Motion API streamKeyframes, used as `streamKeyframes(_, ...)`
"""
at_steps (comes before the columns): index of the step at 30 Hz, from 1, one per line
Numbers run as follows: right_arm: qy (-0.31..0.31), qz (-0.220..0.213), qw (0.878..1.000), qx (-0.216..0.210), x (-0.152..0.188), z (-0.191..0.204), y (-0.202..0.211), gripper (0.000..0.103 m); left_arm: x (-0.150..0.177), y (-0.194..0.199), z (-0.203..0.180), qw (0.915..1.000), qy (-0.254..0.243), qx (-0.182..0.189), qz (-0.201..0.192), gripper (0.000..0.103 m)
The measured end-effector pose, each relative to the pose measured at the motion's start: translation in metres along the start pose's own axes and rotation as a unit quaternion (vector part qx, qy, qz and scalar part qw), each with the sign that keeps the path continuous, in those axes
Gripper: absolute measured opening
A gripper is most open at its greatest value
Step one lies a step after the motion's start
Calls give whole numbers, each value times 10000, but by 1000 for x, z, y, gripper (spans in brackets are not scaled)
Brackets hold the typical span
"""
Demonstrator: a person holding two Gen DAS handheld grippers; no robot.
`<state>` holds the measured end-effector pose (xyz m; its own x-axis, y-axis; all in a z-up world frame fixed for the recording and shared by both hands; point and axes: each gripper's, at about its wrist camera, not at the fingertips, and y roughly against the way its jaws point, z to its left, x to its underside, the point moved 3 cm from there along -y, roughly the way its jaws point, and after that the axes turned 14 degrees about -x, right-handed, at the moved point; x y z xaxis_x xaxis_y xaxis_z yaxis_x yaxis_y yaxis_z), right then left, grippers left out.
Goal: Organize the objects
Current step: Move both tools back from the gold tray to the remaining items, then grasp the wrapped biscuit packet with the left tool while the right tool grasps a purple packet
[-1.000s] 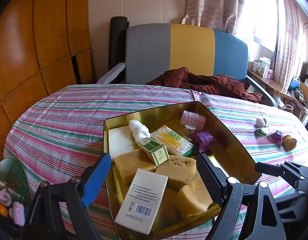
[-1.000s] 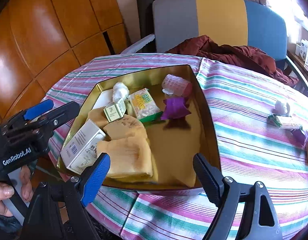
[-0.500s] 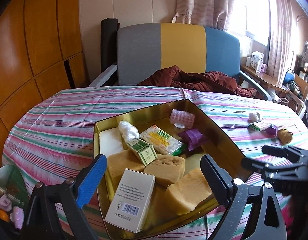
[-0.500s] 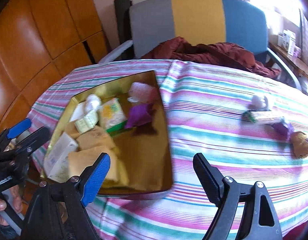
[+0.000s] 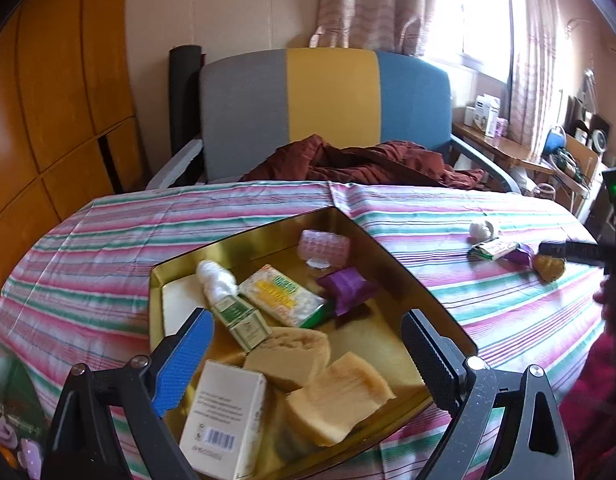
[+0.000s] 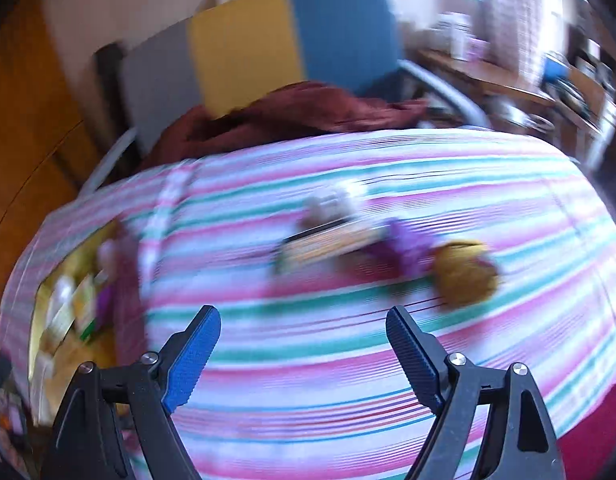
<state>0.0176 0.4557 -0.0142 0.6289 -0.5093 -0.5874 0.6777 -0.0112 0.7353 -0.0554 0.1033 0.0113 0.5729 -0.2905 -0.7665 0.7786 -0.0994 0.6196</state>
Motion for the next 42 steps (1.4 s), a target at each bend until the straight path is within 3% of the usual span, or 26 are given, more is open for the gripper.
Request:
streamKeyframes(6,-934,-444,9929,583,-20,-82,13,86,-12,-1,-28,9993,-285,230,-41,95)
streamKeyframes(12,-2138,-521,9750,302,-7,-135,9,86,-30,-7,-73,9958,-703,592,-23,95)
streamKeyframes(23,-2392,-595,9691,-44,-4,-140,13,86,-55,-33,-166,9829,-1206,1348,342,95)
streamKeyframes(34,-2616,-793,9611,-397,-5,-146,18,86,-75,-87,-249,9678,-1578,1734,920,95)
streamKeyframes(40,-3021,-1060,9459,-526,-1,-161,27,86,-86,-119,-287,9601,-1722,1957,1014,95)
streamKeyframes(42,-3147,-1057,9414,-601,1,-165,26,86,-85,-131,-302,9538,-1849,2091,1114,95)
